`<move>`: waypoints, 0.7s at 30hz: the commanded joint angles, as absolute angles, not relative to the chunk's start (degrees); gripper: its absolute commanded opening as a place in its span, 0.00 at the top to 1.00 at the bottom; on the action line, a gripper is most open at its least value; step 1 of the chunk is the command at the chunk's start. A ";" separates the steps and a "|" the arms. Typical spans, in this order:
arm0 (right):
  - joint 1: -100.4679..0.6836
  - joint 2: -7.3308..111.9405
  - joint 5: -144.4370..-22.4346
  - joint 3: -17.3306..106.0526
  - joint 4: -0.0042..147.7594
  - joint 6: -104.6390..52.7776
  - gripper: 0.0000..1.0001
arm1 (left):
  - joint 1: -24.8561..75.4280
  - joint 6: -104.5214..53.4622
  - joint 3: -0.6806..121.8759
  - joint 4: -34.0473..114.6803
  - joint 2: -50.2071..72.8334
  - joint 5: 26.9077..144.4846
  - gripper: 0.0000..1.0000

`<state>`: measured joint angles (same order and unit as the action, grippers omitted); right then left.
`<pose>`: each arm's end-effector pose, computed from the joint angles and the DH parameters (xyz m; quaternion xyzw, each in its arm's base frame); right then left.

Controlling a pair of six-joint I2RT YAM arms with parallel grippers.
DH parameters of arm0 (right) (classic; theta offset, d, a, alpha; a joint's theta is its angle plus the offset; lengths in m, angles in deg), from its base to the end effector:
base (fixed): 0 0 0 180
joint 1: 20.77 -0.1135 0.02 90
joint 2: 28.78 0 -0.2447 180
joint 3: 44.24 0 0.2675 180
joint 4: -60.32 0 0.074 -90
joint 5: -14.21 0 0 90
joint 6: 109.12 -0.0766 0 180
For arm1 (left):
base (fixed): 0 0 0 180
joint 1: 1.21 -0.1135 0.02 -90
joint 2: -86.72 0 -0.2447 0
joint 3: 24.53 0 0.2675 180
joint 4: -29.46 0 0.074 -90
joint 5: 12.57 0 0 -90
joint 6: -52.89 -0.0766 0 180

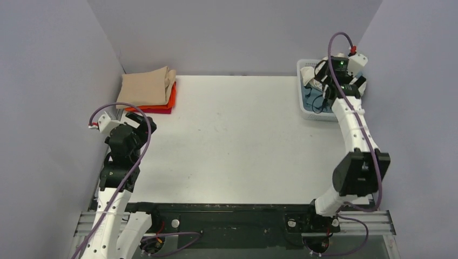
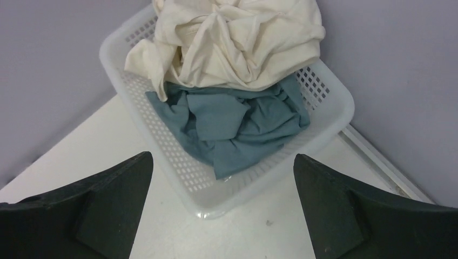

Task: Fold and stack the t-shirts
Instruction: Grab crumpled tshirt from bin with the right arm

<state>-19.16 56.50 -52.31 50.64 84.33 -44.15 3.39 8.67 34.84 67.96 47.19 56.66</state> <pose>0.4023 -0.0418 0.3661 0.2996 0.7241 -0.0357 0.6202 0.2223 0.0094 0.3134 -0.3794 0.7111 -0.1116 0.5813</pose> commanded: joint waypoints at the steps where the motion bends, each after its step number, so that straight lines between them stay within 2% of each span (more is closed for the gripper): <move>1: -17.80 71.13 -45.61 63.95 85.21 -43.53 0.01 | 2.88 6.73 32.42 58.68 48.16 56.74 0.02; 3: -17.14 81.05 -45.12 71.18 85.15 -44.06 0.01 | 2.91 6.22 30.80 55.68 48.35 57.50 0.02; 7: -15.54 93.38 -45.95 83.94 83.68 -45.49 0.03 | 2.92 4.85 27.64 50.31 48.57 58.49 0.02; 12: -13.99 105.12 -47.11 95.41 80.28 -46.22 0.05 | 2.91 3.25 25.53 46.50 47.37 58.56 0.02; 16: -12.79 112.92 -48.76 102.51 77.80 -47.78 0.13 | 2.87 2.32 25.96 46.27 45.46 57.37 0.02; 18: -12.17 114.69 -51.85 103.08 74.82 -48.90 0.25 | 2.91 2.05 26.23 46.29 44.55 57.43 0.02; 20: -11.65 115.35 -53.88 103.05 71.59 -49.87 0.46 | 2.91 1.94 26.35 46.29 43.93 57.54 0.02; 21: -11.55 115.32 -54.12 103.23 71.14 -50.18 0.75 | 2.87 1.92 26.33 46.33 43.79 57.41 0.02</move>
